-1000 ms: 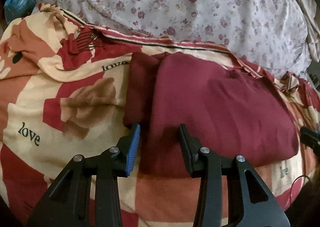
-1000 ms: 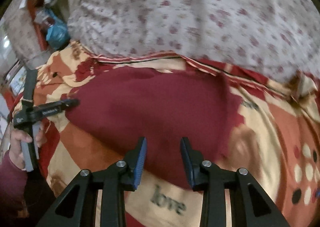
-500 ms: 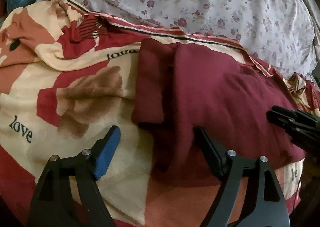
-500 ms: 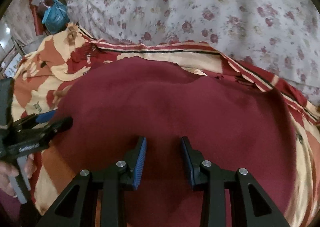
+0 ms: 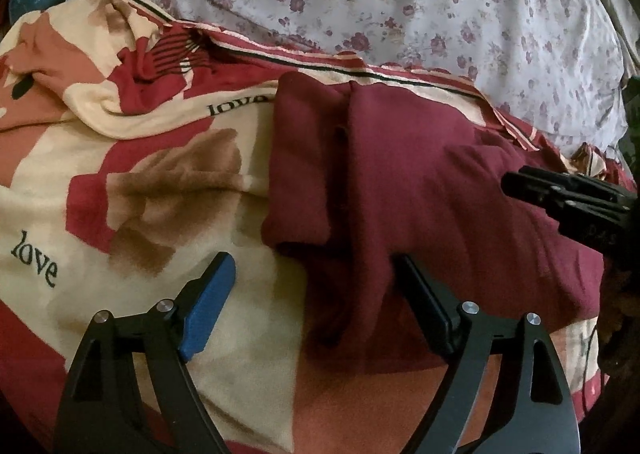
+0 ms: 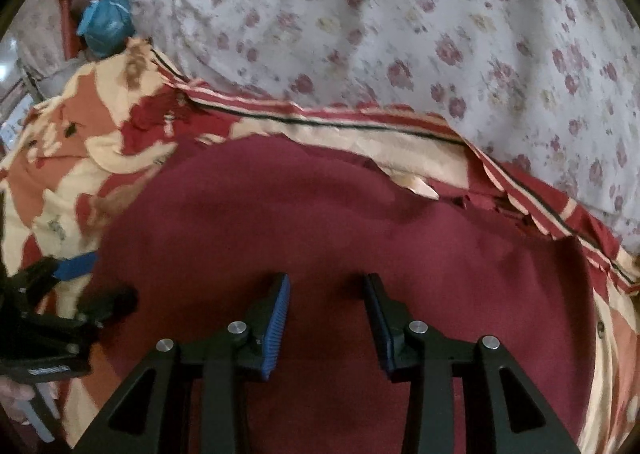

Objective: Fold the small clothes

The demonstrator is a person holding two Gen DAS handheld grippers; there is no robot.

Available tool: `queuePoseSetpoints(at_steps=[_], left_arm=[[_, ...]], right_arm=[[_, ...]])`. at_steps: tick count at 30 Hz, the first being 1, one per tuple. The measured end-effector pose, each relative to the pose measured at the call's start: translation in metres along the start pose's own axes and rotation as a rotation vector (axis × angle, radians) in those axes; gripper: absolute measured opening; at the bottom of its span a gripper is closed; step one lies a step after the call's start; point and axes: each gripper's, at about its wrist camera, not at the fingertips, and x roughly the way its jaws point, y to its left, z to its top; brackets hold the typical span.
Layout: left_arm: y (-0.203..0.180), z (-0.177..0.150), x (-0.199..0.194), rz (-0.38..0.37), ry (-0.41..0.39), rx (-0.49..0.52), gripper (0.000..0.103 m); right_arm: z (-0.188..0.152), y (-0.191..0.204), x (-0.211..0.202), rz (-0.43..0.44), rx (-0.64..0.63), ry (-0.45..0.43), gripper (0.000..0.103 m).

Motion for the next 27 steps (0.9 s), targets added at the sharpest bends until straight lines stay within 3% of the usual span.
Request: queuePoseSetpoints(at_steps=[3, 10, 17, 27], left_arm=[[0.004, 0.0, -0.012, -0.012, -0.035, -0.033, 0.084], [-0.001, 0.001, -0.047, -0.067, -0.202, -0.009, 0.084], [-0.007, -0.003, -0.023, -0.023, -0.108, 0.052, 0.084], [0.007, -0.002, 0.0, -0.066, -0.025, -0.028, 0.084]], right_arm=[[0.004, 0.011, -0.005, 0.016, -0.028, -0.011, 0.037], [0.013, 0.028, 0.008, 0.026, -0.046, 0.004, 0.037], [0.022, 0.038, 0.023, 0.026, -0.073, 0.031, 0.037], [0.042, 0.058, 0.055, 0.037, -0.146, 0.069, 0.037]])
